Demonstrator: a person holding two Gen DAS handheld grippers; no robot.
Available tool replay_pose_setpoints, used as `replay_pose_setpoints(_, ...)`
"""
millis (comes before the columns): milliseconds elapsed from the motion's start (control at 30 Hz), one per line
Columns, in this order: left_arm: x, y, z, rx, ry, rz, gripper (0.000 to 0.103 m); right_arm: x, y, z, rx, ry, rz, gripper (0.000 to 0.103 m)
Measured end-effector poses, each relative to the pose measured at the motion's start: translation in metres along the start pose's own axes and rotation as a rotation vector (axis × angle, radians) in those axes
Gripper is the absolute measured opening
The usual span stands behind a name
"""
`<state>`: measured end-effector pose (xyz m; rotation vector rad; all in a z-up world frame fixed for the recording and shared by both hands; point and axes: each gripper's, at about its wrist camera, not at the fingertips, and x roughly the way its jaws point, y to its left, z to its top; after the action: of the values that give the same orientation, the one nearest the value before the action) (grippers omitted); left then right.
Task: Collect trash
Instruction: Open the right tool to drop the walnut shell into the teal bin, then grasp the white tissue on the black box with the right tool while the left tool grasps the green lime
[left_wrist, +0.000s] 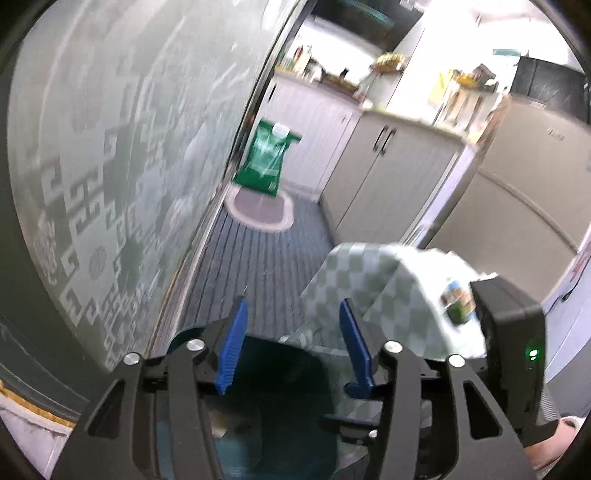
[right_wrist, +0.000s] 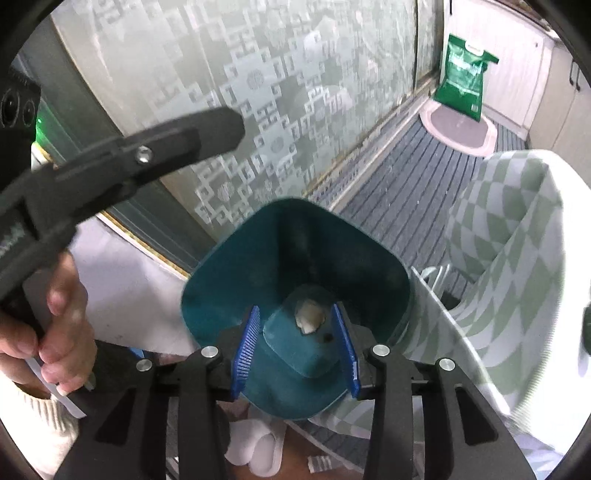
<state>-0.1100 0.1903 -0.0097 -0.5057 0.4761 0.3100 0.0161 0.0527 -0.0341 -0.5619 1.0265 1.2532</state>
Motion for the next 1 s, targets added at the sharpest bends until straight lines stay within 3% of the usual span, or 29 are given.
replay_pose_setpoints(200,-0.021,-0.021,0.010,-0.007,-0.141,-0.090,0.067,-0.035,-0.003,0.003,-0.005,-0.116,0.001,0.041)
replay_pose_setpoints(333,-0.025,-0.032,0.012,-0.002,-0.189,-0.141,0.077,-0.064,-0.016,0.002,0.009,-0.196,-0.026,0.043)
replay_pose_setpoints(533,-0.028,-0.053,0.013,0.006,-0.236,-0.220,0.082,-0.105,-0.052,-0.011,0.082,-0.310,-0.080,0.049)
replay_pose_setpoints(700,-0.012,-0.078,0.007,0.060,-0.225,-0.228,0.085,-0.136,-0.085,-0.024,0.148,-0.381,-0.141,0.053)
replay_pose_setpoints(1000,0.029,-0.127,-0.012,0.207,-0.131,-0.192,0.086,-0.188,-0.140,-0.058,0.243,-0.440,-0.233,0.055)
